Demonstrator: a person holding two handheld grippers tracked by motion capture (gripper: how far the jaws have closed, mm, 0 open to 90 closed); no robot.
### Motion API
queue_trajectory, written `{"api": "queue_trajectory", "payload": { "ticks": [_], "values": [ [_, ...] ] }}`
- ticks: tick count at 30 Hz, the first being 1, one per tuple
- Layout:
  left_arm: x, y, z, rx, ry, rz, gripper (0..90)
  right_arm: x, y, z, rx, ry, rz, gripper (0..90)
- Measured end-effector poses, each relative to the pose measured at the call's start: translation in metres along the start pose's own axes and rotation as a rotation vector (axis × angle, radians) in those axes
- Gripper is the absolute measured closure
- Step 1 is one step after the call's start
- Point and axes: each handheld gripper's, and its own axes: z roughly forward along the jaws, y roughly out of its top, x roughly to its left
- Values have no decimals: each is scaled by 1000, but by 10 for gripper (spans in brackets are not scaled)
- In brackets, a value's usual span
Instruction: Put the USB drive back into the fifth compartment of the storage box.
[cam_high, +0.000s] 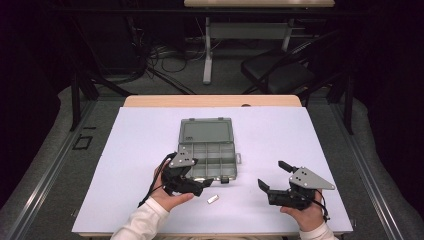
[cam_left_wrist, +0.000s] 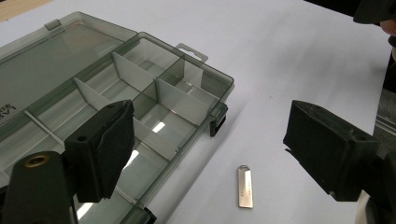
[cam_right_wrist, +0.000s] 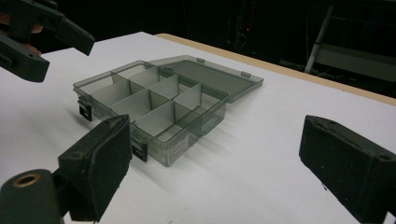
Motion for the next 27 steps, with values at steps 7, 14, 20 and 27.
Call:
{"api": "queue_trajectory", "payload": {
  "ticks": [7,14,20,27],
  "values": [
    [-4,0,7,20,-14,7,174,0,0,0,1,1,1,99],
    [-6,-2,15,41,-30,13,207,1,0,0,2,2,-6,101],
    [-9,-4,19,53,-28,31,251,1,0,0,2,5,-8,104],
    [-11,-8,23,83,-34,45,330,1,0,0,3,7,-12,108]
  ]
}}
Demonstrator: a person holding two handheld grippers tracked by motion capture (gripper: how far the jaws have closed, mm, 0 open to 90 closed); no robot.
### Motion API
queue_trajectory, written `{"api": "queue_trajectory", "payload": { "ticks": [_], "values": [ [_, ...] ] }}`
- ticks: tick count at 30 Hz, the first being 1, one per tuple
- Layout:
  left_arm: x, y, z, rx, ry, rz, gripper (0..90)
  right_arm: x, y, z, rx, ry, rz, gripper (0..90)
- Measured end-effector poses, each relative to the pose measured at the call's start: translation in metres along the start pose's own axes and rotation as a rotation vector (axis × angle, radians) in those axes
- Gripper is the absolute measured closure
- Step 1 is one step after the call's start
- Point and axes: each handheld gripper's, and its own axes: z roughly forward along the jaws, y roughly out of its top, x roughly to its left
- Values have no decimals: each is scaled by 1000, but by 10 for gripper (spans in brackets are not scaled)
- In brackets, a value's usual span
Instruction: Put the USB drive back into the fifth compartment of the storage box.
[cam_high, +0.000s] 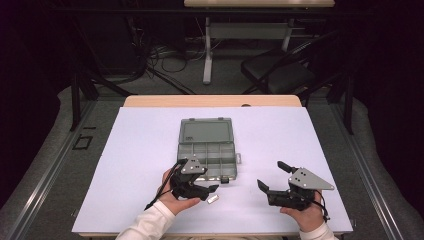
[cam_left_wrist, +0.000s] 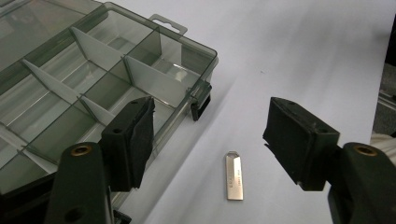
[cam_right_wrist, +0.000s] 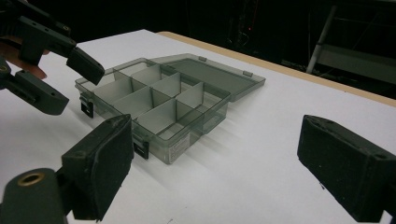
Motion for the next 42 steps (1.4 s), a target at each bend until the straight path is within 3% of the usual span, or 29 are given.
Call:
{"api": "queue_trajectory", "payload": {
  "ticks": [7,17,23,29,42],
  "values": [
    [-3,-5,6,27,0,-2,396,0,0,0,0,0,-2,110],
    [-10,-10,9,38,12,16,408,1,0,0,3,3,-4,112],
    [-14,-15,8,34,11,3,408,1,0,0,5,3,-5,112],
    [-17,-21,8,19,15,-36,421,1,0,0,8,4,-6,113],
    [-18,-29,15,43,-2,-64,471,2,0,1,8,6,-7,114]
  ]
}}
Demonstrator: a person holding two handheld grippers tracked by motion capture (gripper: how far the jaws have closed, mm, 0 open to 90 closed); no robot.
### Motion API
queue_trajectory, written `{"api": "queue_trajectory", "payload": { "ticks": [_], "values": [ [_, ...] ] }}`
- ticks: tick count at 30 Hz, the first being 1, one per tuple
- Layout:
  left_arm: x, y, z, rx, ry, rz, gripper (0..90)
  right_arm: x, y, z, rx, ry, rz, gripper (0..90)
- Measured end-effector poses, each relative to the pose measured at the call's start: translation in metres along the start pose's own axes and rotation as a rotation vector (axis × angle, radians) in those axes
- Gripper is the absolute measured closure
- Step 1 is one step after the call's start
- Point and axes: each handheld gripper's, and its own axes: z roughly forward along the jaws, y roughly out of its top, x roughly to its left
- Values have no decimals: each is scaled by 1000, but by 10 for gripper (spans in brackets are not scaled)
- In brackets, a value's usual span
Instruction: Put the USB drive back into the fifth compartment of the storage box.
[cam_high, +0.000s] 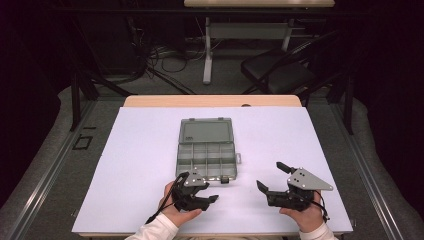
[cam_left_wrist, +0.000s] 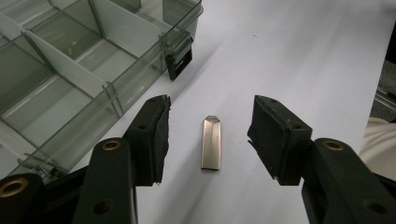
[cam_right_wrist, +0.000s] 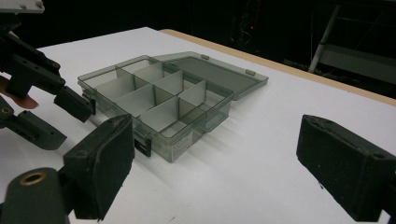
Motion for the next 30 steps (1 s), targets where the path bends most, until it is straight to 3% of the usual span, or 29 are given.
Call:
{"api": "queue_trajectory", "payload": {
  "ticks": [20,30],
  "values": [
    [-2,-5,12,22,-9,13,590,0,-1,1,5,6,-6,121],
    [-5,-5,18,58,-3,37,653,0,-1,1,6,8,-9,124]
  ]
}}
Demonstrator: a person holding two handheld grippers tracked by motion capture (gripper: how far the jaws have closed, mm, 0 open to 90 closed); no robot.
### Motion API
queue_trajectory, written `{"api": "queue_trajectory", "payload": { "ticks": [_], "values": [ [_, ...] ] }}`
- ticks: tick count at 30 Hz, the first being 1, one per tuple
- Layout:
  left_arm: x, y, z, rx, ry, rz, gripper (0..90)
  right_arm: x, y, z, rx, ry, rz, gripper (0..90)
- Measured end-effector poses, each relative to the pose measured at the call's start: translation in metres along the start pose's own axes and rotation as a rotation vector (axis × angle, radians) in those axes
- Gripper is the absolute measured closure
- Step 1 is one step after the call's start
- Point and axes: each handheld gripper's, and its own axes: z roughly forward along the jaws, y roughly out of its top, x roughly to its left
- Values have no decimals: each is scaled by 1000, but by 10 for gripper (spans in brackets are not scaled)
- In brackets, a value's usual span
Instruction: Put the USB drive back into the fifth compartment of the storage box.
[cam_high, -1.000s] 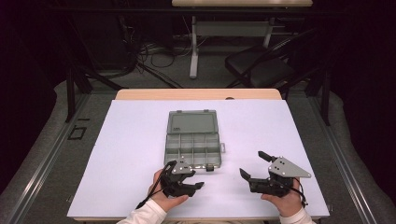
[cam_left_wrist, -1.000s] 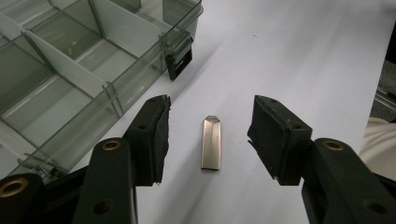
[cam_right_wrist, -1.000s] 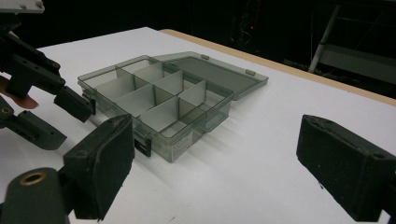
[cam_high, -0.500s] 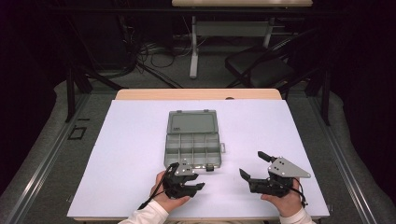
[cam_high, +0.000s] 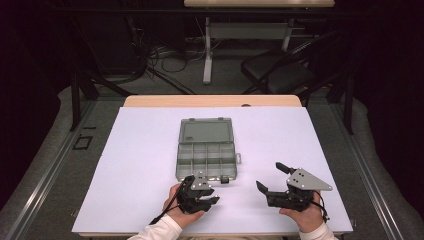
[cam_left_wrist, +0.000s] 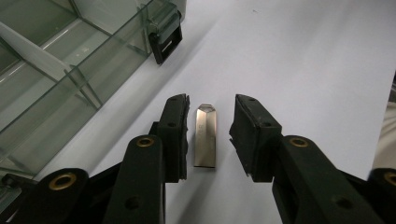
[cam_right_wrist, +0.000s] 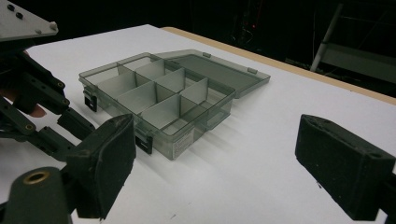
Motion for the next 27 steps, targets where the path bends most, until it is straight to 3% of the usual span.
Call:
{"api": "queue_trajectory", "payload": {
  "ticks": [27],
  "values": [
    [-2,-1,7,40,12,22,749,0,0,0,7,7,-4,137]
  ]
}}
